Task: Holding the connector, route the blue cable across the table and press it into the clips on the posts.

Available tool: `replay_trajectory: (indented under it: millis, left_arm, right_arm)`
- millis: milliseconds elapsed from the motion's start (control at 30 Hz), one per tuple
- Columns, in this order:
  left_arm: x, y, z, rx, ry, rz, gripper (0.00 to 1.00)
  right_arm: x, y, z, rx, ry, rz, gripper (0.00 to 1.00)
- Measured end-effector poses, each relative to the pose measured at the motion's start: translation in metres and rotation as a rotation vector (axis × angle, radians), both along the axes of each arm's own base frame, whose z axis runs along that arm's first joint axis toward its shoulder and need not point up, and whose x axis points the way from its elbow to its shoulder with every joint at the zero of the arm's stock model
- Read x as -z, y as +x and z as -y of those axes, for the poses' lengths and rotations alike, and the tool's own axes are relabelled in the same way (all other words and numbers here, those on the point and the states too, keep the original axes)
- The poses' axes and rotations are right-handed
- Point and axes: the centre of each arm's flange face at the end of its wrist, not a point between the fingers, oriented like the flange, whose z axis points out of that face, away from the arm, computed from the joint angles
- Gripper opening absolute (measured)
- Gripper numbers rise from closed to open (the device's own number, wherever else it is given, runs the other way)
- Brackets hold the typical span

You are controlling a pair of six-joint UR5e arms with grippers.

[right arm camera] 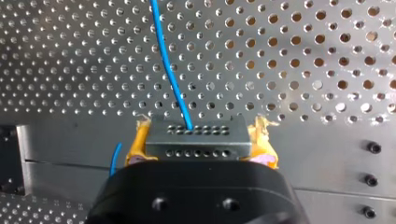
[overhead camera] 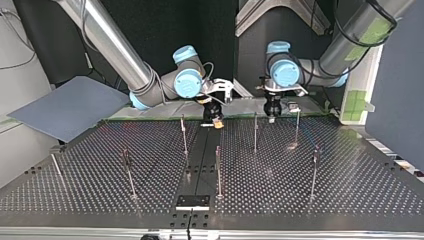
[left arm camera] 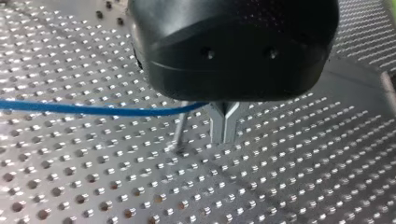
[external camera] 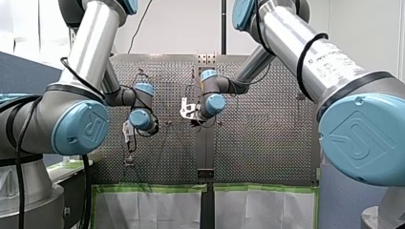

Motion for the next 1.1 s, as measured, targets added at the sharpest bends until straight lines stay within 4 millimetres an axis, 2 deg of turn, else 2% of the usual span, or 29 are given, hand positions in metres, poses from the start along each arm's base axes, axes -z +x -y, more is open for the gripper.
replay_trajectory:
  millis: [300, 533, 833, 867, 900, 933, 967, 1000, 1067, 1100]
  left_arm:
    - [-0.007, 0.011, -0.006, -0.006, -0.008, 0.022, 0.0]
    - [-0.019, 0.03, -0.007, 0.018, -0.035, 0.055, 0.0]
    - [-0.01, 0.054, -0.013, 0.02, -0.04, 0.021, 0.0]
    - [-0.01, 0.057, -0.013, 0.018, -0.04, 0.022, 0.09]
    - [-0.011, 0.059, -0.014, 0.017, -0.04, 0.024, 0.09]
    - [-0.012, 0.061, -0.014, 0.014, -0.039, 0.026, 0.2]
    - [-0.012, 0.062, -0.015, 0.011, -0.038, 0.025, 0.37]
    - [-0.012, 0.062, -0.015, 0.008, -0.037, 0.023, 0.37]
    - [-0.012, 0.062, -0.015, -0.001, -0.031, 0.015, 0.6]
    - [-0.012, 0.061, -0.015, -0.005, -0.027, 0.01, 0.6]
  right_arm:
    - [-0.002, 0.0, 0.006, 0.006, -0.022, 0.023, 0.0]
    - [-0.006, -0.004, 0.019, 0.023, -0.042, 0.048, 0.0]
    - [-0.007, -0.011, 0.03, 0.04, -0.044, 0.052, 0.0]
    - [-0.007, -0.011, 0.031, 0.04, -0.044, 0.052, 0.0]
    - [-0.008, -0.011, 0.031, 0.041, -0.045, 0.053, 0.0]
    - [-0.008, -0.012, 0.031, 0.041, -0.044, 0.053, 0.0]
    - [-0.008, -0.012, 0.031, 0.041, -0.044, 0.053, 0.0]
    - [-0.007, -0.012, 0.031, 0.041, -0.044, 0.053, 0.0]
    - [-0.008, -0.012, 0.031, 0.041, -0.044, 0.053, 0.0]
    - [-0.008, -0.012, 0.031, 0.041, -0.044, 0.053, 0.0]
